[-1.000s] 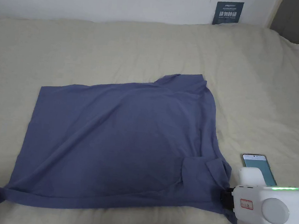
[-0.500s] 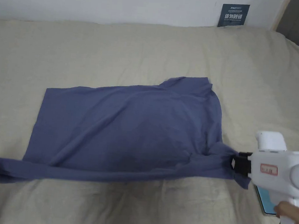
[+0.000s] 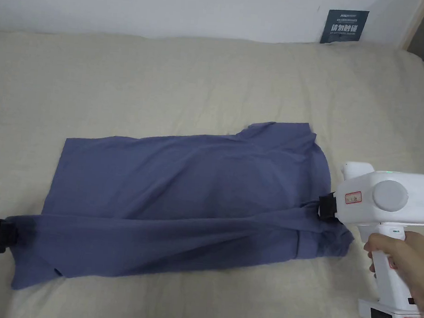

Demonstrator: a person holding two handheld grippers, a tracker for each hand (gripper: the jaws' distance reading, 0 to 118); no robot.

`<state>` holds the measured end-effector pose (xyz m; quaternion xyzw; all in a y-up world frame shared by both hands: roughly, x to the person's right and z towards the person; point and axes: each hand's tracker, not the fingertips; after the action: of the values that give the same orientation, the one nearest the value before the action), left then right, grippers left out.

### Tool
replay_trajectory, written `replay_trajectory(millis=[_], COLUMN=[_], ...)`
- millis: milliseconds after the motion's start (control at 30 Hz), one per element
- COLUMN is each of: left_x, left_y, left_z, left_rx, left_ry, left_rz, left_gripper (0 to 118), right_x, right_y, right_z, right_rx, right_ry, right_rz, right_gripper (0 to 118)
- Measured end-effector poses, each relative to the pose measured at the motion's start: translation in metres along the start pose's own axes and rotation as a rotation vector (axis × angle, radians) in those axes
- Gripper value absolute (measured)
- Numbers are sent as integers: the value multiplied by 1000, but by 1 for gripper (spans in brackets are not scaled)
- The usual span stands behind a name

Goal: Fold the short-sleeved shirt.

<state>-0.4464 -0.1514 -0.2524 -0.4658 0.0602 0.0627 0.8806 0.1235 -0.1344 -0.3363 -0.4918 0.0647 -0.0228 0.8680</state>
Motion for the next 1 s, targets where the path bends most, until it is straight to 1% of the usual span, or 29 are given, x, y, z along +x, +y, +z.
replay_trajectory(millis=[33,67,100,133,167,200,233,333,400,467,500,533,567,600,633,667,700,733,767,800,867,933,967,1000], left_x=[0,1,2,2,1,1,-1,-2,1,5,7,8,10,12,13,14,17,19,21,25,28,32,34,34], left_y=[0,-1,-2,-3,-5,-6,-8,-10,-20,-31,-38,-44,-51,-57,-64,-68,-77,-84,-90,-99,-112,-119,-123,-124], left_z=[-2,-3,-5,-5,-4,-4,4,23,43,61,70,77,84,90,96,98,98,98,99,96,90,78,74,71], left_rx=[-4,-9,-18,-29,-32,-30,-9,15,37,66,67,74,87,107,108,109,109,100,95,93,105,19,30,27], left_ry=[4,14,20,20,16,4,-11,-27,-70,-103,-112,-118,-122,-120,-121,-122,-114,-107,-100,-87,-57,-19,-31,-57], left_rz=[-11,-19,-31,-38,-31,-24,-8,28,22,28,31,30,28,39,50,60,71,63,58,49,38,-49,-47,-27], left_gripper=[4,11,32,55,79,99,101,100,100,100,100,96,85,58,34,14,7,4,0,0,0,0,0,0], right_x=[0,1,4,6,8,10,11,14,16,15,12,10,6,2,0,-3,-7,-11,-14,-18,-24,-30,-32,-35], right_y=[1,2,1,-1,-3,-5,-8,-17,-27,-39,-47,-53,-62,-73,-83,-89,-99,-106,-111,-118,-129,-136,-138,-141], right_z=[-3,-5,-8,-7,-3,2,7,27,44,60,68,73,80,87,90,91,91,90,90,89,89,87,86,84], right_rx=[-1,-5,-13,-14,7,23,29,91,119,145,155,161,187,235,230,233,238,232,221,218,227,208,177,191], right_ry=[-12,-18,-18,-18,-9,12,15,13,40,78,80,85,89,98,121,131,128,123,123,125,109,136,161,138], right_rz=[-4,-3,-1,-6,-17,-22,-25,-49,-61,-47,-39,-32,-18,-42,-70,-85,-97,-86,-75,-61,-58,-47,-36,-36], right_gripper=[31,54,90,104,106,106,106,106,106,106,105,103,94,72,51,34,30,26,13,4,3,3,2,2])
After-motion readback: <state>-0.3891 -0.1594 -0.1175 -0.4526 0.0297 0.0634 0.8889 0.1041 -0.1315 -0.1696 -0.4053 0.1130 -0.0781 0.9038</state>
